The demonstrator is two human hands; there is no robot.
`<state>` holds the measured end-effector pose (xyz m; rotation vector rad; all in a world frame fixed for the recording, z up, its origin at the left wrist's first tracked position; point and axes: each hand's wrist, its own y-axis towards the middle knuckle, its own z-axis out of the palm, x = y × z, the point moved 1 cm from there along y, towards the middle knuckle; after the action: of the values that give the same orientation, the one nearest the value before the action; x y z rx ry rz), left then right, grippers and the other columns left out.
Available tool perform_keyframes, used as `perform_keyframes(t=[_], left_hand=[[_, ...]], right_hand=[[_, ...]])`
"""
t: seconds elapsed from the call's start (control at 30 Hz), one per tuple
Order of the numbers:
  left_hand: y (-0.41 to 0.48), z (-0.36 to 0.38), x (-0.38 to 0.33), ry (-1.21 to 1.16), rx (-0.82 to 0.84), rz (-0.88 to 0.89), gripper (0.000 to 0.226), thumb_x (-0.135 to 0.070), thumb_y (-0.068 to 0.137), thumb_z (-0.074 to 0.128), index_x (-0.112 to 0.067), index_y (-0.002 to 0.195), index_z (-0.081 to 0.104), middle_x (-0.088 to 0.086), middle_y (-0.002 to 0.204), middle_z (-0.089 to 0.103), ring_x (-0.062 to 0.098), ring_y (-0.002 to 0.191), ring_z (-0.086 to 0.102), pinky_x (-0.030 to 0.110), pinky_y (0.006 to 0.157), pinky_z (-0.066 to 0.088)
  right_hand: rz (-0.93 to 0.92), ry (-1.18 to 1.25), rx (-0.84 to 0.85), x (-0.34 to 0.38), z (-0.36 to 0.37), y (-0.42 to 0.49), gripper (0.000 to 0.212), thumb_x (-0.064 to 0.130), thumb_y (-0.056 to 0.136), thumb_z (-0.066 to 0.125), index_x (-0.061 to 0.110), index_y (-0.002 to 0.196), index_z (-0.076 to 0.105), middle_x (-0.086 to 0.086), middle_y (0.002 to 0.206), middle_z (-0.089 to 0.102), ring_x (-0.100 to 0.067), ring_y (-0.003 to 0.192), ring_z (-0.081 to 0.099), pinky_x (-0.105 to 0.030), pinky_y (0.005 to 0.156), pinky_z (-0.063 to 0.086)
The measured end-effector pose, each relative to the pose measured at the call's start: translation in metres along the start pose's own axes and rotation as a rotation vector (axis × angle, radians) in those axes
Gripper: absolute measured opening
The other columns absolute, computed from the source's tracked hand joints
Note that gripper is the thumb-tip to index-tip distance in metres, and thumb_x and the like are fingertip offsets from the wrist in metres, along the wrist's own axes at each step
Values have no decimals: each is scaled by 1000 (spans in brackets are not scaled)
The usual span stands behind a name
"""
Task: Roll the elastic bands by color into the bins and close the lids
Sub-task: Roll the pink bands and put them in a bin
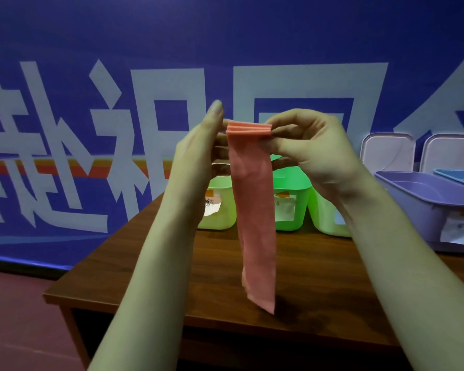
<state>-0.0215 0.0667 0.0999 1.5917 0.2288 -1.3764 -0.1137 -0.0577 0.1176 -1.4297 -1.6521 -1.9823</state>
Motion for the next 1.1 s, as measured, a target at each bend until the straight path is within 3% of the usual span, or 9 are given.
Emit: perform_keyframes(t=[0.1,0.23,0.4,0.53,0.6,0.73,0.83,0.97,1.1], left_hand=[[4,2,-3,124,-15,-45,46,-55,92,45,-15,81,66,3,76,71,13,73,70,17,58,54],[3,-1,0,80,63,-69,31,-42,88,60,-13,82,69,-1,67,67,12,65,67,21,58,55],[2,-4,5,29,107,-57,25,-27,85,67,-4,93,72,5,70,67,13,61,62,20,58,54],[1,-4,6,-26,66,-33,24,-19,84,69,1,97,71,9,78,70,13,66,65,20,58,55],[0,-3,8,-1,64,-12,24,-18,84,69,1,99,71,11,82,71,16,71,67,23,62,56],[-4,-1,9,27,82,33,25,-15,84,69,3,101,69,15,89,72,20,77,69,26,67,57],[-4,-2,11,0,69,51,19,-13,83,70,0,97,70,12,87,72,19,79,70,28,70,57],[-5,-3,14,-29,82,109,16,-9,82,70,-2,96,70,8,85,73,18,80,70,25,69,57],[-8,-5,14,6,139,174,28,-7,79,70,-1,106,70,16,96,73,25,93,70,29,79,57]], right_hand=[[-16,-11,29,-1,-1,0,24,-14,78,65,9,81,68,-1,71,73,-20,69,68,-31,61,59],[-30,-14,42,-1,-4,-2,23,-16,80,61,6,82,69,0,70,72,-18,68,67,-28,59,58],[-1,-8,50,-6,-9,-2,22,-14,82,59,5,86,68,-1,73,73,-18,70,68,-29,63,58],[94,109,208,-7,-17,-4,22,1,78,66,9,99,68,-5,92,73,-22,87,68,-33,74,58],[153,135,249,-9,-18,-5,21,14,82,61,11,102,67,-10,99,70,-28,91,66,-38,76,56],[164,-7,175,-13,-10,-7,29,39,81,67,15,97,69,-15,94,66,-32,81,62,-34,61,55],[145,16,151,-15,-8,-9,30,32,71,70,13,95,69,-15,91,68,-31,80,61,-30,57,53],[130,97,164,-16,-10,-11,25,20,71,69,14,95,67,-7,85,74,-18,74,69,-21,54,49],[91,136,151,-16,-12,-12,21,12,69,70,18,88,74,-9,86,75,-21,75,71,-25,60,56]])
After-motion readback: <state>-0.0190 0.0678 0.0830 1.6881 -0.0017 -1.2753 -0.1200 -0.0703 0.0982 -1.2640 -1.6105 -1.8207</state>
